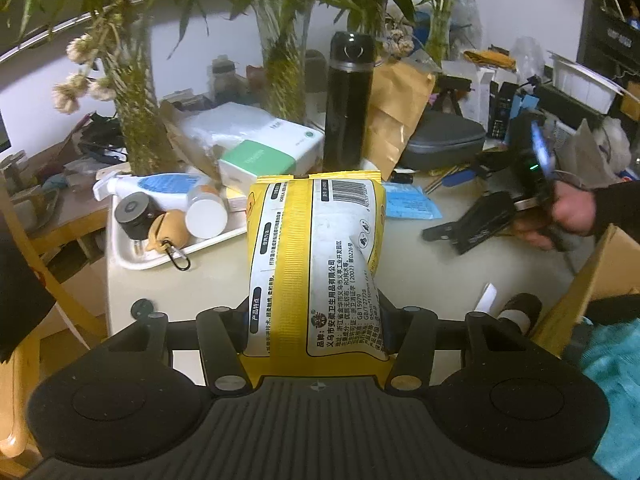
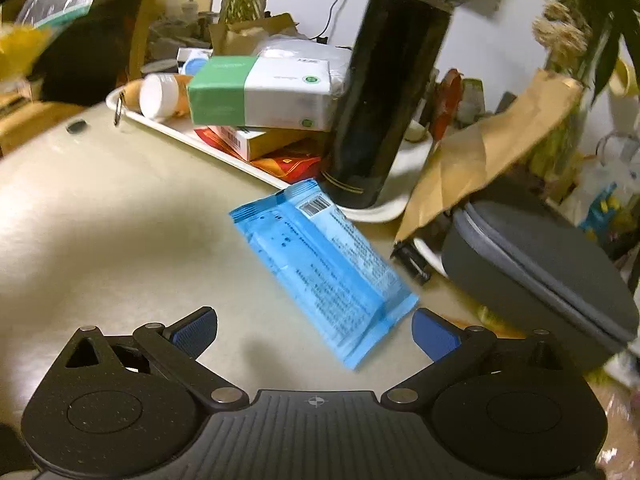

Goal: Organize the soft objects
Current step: 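Grasp the blue wet-wipes pack with the right tool while the left tool holds the yellow pack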

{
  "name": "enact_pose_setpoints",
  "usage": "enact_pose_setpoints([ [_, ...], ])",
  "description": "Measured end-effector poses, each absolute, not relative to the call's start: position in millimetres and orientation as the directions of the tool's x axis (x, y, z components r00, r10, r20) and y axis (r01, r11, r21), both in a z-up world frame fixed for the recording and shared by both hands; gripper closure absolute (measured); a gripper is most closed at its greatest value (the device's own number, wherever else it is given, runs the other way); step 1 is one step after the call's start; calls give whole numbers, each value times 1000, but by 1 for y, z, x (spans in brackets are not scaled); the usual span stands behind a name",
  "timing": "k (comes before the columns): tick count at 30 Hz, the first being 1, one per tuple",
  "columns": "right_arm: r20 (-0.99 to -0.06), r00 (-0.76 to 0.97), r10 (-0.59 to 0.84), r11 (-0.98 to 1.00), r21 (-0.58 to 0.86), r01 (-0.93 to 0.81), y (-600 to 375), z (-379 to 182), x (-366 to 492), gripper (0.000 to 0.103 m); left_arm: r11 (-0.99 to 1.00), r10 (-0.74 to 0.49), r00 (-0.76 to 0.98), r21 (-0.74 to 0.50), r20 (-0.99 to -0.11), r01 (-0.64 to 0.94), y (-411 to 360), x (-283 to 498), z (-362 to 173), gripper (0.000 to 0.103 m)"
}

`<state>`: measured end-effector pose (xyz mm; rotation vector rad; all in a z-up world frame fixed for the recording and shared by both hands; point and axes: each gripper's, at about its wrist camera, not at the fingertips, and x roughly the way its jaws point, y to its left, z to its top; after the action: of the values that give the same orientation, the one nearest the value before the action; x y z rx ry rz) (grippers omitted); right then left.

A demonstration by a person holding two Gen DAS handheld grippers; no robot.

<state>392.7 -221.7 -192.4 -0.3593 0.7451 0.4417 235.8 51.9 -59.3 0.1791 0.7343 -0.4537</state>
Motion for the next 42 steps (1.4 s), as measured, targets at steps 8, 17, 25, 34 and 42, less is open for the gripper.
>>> enact_pose_setpoints([
  [8,-652,743,150,830,-325,-453,-195,-210,415,13,898,-325,669,3,-669,439,56,219,-53,50],
  [17,-648,751,124,814,-367,-451,-180,-206,419,78,897,-346,675,-20,-651,441,57,207,-43,50],
  [25,-652,736,185,844,-278,-459,-198,-163,404,90,901,-346,689,-21,-636,433,57,196,-31,50],
  [34,-707,662,248,906,-72,-416,-233,-116,388,91,904,-342,701,-15,-626,427,53,175,-11,50],
  [42,-695,659,287,915,-5,-403,-250,-76,357,91,909,-335,704,-18,-627,417,48,155,7,50],
])
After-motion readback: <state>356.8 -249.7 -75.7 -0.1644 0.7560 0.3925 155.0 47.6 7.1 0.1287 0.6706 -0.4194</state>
